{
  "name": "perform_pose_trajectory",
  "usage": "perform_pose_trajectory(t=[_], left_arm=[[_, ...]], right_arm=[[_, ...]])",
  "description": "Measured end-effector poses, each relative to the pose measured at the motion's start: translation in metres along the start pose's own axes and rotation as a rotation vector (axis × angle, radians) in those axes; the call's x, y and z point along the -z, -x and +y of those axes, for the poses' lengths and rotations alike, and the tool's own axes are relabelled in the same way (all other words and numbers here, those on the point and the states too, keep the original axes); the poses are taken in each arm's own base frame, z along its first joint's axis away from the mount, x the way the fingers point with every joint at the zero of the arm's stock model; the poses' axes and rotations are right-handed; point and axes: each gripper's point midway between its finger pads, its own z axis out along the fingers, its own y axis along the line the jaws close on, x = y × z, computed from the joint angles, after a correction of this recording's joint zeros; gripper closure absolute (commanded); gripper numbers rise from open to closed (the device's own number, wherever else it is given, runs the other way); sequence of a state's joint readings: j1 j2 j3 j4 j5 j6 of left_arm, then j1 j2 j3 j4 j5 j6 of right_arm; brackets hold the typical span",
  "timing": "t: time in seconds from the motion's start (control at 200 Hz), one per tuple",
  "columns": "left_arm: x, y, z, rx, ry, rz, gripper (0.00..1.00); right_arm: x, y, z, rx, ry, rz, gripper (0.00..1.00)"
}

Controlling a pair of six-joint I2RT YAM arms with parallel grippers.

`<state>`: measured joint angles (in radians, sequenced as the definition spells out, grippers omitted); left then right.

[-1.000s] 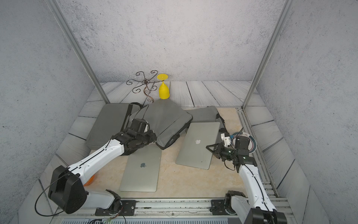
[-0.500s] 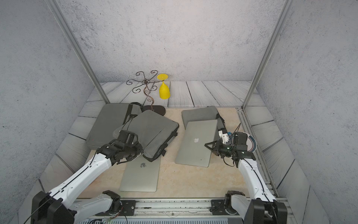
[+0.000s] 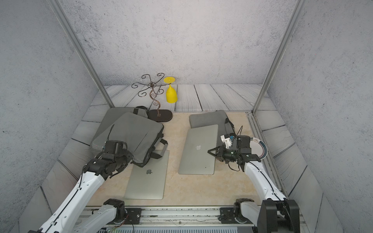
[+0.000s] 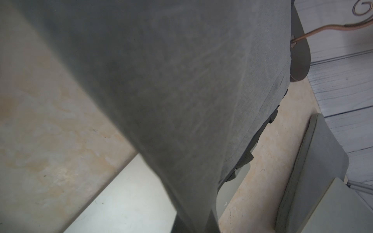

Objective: Open the zippered laptop bag and take out the laptop
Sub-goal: Pick up the zippered laptop bag from the center of the board.

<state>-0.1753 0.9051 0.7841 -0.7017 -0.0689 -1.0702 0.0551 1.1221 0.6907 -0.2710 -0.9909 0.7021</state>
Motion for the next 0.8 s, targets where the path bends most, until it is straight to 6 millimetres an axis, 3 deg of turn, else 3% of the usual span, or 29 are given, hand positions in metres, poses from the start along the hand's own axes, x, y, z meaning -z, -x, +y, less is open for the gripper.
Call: perform_pose_trajectory(t=[0.36, 0.575, 0.801], left_arm=[[-0.041, 0.059, 0.007, 0.141, 0.020, -0.152, 1.00], [-0.076, 0.083, 0.012, 0.155, 0.039, -0.178, 1.00], [-0.094, 0.096, 0.020, 0.130, 0.055, -0.182, 1.00]], right_arm=[[-0.026, -0.010, 0.014, 0.039, 0.053, 0.063, 1.00], [-0.034, -0.023, 0.005, 0.026, 0.049, 0.097, 1.00], [-0.047, -0.051, -0.011, 0.005, 0.037, 0.155, 1.00]])
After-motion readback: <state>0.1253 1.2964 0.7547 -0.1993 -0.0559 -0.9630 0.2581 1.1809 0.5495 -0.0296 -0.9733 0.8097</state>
